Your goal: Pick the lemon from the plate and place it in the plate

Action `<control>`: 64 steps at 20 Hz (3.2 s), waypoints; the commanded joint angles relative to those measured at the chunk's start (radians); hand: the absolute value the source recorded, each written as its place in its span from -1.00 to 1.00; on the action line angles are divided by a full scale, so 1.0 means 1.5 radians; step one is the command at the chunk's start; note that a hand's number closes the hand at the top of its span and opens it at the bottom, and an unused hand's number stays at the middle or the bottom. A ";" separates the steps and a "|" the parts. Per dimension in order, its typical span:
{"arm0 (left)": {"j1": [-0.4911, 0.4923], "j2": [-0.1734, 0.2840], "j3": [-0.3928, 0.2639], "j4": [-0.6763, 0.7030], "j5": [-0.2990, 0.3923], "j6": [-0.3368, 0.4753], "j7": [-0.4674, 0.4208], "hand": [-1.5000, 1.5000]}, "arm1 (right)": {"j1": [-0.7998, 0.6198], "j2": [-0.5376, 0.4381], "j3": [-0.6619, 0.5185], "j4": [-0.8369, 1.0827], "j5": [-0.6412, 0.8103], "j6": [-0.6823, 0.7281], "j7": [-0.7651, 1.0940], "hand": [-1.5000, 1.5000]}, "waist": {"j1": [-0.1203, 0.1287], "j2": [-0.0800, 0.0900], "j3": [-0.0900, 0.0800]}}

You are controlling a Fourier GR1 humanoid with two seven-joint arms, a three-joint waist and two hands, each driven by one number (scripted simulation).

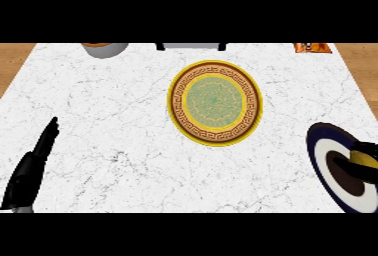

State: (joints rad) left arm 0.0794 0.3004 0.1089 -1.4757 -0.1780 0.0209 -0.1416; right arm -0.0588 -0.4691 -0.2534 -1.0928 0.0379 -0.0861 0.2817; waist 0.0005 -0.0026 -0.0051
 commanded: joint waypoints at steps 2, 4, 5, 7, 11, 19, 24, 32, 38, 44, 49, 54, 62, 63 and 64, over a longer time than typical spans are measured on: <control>0.047 0.000 0.022 -0.055 0.000 -0.026 0.001 0.00 | 0.002 0.017 -0.006 0.013 0.034 -0.021 -0.034 1.00 | 0.002 0.001 0.003; 0.006 -0.028 -0.023 -0.057 -0.024 0.000 0.039 0.00 | -0.068 -0.017 0.056 0.035 0.086 0.009 -0.041 1.00 | 0.016 0.004 0.004; -0.002 -0.011 -0.009 -0.036 -0.002 -0.026 0.016 0.00 | -0.090 -0.080 0.083 0.016 0.105 0.073 -0.045 1.00 | 0.036 0.009 0.004; -0.015 -0.017 -0.029 -0.037 -0.016 -0.024 0.011 0.00 | -0.108 -0.133 0.151 0.002 0.165 0.137 -0.110 1.00 | 0.073 0.022 0.005; -0.038 -0.019 -0.047 -0.040 -0.020 -0.033 0.001 0.00 | -0.171 -0.216 0.228 0.008 0.246 0.209 -0.203 1.00 | 0.115 0.035 0.006; -0.060 -0.020 -0.036 0.000 -0.023 -0.027 0.000 0.00 | -0.333 -0.209 0.231 0.181 0.332 0.098 -0.394 1.00 | 0.083 0.029 0.008; -0.066 -0.024 -0.035 -0.001 -0.026 -0.022 0.020 0.00 | -0.417 -0.201 0.183 0.250 0.325 0.012 -0.503 1.00 | 0.066 0.023 0.008; -0.026 -0.001 0.004 0.005 -0.005 -0.034 -0.006 0.00 | -0.529 -0.181 0.143 0.321 0.252 0.108 -0.729 1.00 | 0.038 0.012 0.005; -0.007 -0.030 -0.010 -0.035 -0.021 -0.013 0.038 0.00 | -0.595 -0.124 0.163 0.336 0.266 0.163 -0.741 1.00 | 0.017 0.005 0.004; 0.009 -0.009 0.016 -0.041 -0.020 -0.024 0.022 0.00 | -0.621 -0.041 0.187 0.273 0.271 0.199 -0.642 1.00 | 0.008 0.001 0.003; 0.004 -0.032 0.000 -0.020 -0.033 -0.015 0.002 0.00 | -0.663 0.049 0.204 0.289 0.283 0.194 -0.539 1.00 | 0.011 0.003 0.003; 0.017 -0.032 0.013 -0.018 -0.025 -0.019 -0.007 0.00 | -0.640 0.111 0.255 0.249 0.321 0.202 -0.471 1.00 | 0.009 0.002 0.003; 0.003 -0.017 0.029 -0.034 -0.018 -0.041 0.012 0.00 | -0.659 0.205 0.281 0.322 0.378 0.166 -0.440 1.00 | 0.013 0.004 0.003; 0.003 -0.004 0.033 -0.031 -0.017 -0.052 0.017 0.00 | -0.684 0.213 0.275 0.355 0.373 0.184 -0.434 1.00 | 0.017 0.005 0.003; -0.045 -0.018 0.030 0.014 -0.025 -0.036 0.006 0.00 | -0.664 0.220 0.288 0.366 0.394 0.156 -0.468 1.00 | 0.012 0.006 0.003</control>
State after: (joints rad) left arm 0.0541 0.2747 0.1466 -1.4947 -0.2138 -0.0307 -0.1242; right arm -1.0486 -0.1858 0.1627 -0.6170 0.5902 0.1725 -0.3905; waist 0.0180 0.0037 -0.0002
